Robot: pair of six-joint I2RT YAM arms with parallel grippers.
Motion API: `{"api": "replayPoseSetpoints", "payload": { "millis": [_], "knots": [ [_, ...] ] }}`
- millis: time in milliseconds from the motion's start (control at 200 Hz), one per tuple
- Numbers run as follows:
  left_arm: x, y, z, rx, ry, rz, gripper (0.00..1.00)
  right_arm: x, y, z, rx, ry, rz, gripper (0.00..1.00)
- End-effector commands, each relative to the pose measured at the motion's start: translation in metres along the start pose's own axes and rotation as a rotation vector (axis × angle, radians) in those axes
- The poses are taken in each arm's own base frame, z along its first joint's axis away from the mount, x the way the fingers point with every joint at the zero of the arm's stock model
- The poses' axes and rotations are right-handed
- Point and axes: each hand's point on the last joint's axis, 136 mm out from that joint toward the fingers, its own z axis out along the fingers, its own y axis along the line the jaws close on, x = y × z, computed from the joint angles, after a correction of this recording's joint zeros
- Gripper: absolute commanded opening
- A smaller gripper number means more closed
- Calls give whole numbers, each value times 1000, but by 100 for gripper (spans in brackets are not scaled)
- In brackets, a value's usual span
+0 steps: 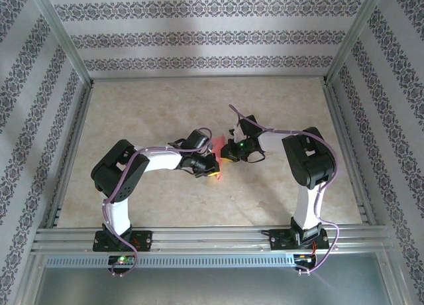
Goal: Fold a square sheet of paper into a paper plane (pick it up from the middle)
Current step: Fold the wing for the fifth time at the center of the table.
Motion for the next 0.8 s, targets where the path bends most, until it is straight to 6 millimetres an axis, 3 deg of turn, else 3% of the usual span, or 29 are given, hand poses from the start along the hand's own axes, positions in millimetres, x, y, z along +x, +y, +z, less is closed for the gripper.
{"api": "replayPoseSetpoints", "payload": {
  "millis": [0,110,480,625,794],
  "knots": [
    [4,-3,-2,-35,6,22,9,19,-47,14,174,4,107,12],
    [5,-3,-4,-30,7,22,14,14,-45,9,178,-45,138,12],
    [8,-12,-18,44,-14,9,16,15,-51,5,213,-102,203,11],
    [9,-9,-20,37,-19,11,19,14,-51,6,211,-102,203,11],
    [10,-3,-20,17,-18,0,16,14,-51,6,211,-97,203,11]
  ]
}}
